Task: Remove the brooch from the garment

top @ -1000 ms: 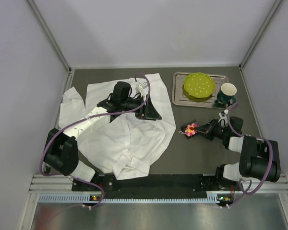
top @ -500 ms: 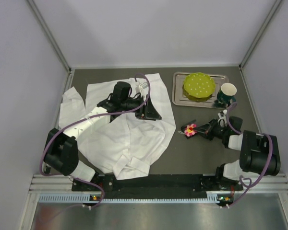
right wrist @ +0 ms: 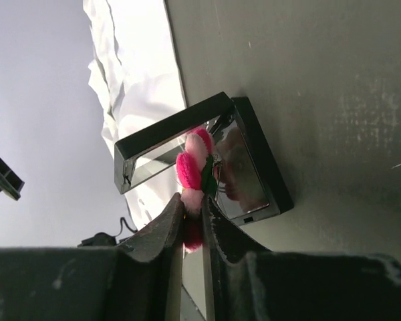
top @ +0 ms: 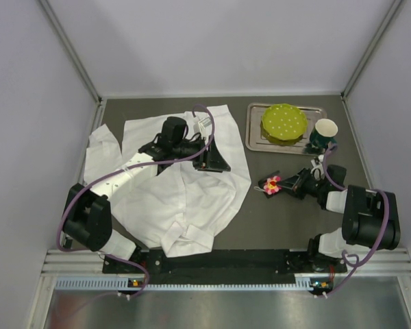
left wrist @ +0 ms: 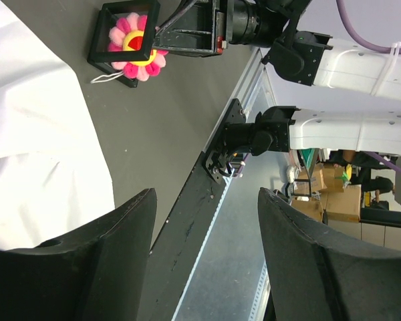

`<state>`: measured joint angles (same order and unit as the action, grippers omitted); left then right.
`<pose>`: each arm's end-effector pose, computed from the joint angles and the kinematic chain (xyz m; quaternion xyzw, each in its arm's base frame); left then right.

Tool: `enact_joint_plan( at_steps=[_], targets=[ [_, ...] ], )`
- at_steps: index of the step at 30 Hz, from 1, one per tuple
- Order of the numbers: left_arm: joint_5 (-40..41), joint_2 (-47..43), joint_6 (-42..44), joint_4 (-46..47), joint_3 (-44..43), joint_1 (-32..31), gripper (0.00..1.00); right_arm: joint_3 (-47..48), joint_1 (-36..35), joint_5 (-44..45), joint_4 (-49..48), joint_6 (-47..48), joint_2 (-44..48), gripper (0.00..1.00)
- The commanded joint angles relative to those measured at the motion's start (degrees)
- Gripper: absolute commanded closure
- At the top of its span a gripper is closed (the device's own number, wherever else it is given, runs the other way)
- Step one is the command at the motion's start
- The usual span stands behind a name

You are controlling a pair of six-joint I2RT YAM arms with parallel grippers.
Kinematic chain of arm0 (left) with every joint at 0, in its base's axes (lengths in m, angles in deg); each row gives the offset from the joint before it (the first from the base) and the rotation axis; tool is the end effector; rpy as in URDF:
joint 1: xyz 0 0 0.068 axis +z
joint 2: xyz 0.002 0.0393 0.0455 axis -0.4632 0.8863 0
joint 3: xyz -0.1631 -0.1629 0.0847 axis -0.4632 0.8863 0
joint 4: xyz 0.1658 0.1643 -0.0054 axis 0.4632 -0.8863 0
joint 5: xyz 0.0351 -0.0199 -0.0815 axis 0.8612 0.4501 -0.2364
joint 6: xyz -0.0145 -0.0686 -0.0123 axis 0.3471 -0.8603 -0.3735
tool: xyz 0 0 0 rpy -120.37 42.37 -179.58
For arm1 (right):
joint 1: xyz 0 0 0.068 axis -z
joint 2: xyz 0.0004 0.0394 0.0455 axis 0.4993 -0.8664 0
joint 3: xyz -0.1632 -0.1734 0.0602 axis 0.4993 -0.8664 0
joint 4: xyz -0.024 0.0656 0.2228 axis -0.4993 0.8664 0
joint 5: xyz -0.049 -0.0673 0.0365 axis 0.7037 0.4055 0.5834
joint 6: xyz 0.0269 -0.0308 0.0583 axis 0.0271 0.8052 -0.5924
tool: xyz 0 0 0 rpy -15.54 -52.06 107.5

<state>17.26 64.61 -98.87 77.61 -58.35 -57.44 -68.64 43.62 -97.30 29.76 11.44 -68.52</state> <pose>0.2531 -0.1971 0.2593 0.1509 0.8054 -0.5511 0.1577 0.2219 -0.0049 0.1048 0.2263 0.8012 0.4961 0.2466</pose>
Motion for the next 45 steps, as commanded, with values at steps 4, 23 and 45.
enact_joint_plan(
  at_steps=[4,23,45],
  targets=[
    [-1.6,-0.4,0.1,3.2,0.4,-0.2,0.33,3.4,0.5,3.7,6.1,6.7,3.3,0.82],
    [-1.7,-0.5,0.3,3.3,0.6,-0.4,0.33,3.8,0.0,5.4,9.6,9.2,4.6,0.97],
    [-1.9,-0.6,0.2,3.3,0.6,-0.6,0.33,2.4,-1.2,-0.4,2.4,5.1,0.0,1.00]
  ],
)
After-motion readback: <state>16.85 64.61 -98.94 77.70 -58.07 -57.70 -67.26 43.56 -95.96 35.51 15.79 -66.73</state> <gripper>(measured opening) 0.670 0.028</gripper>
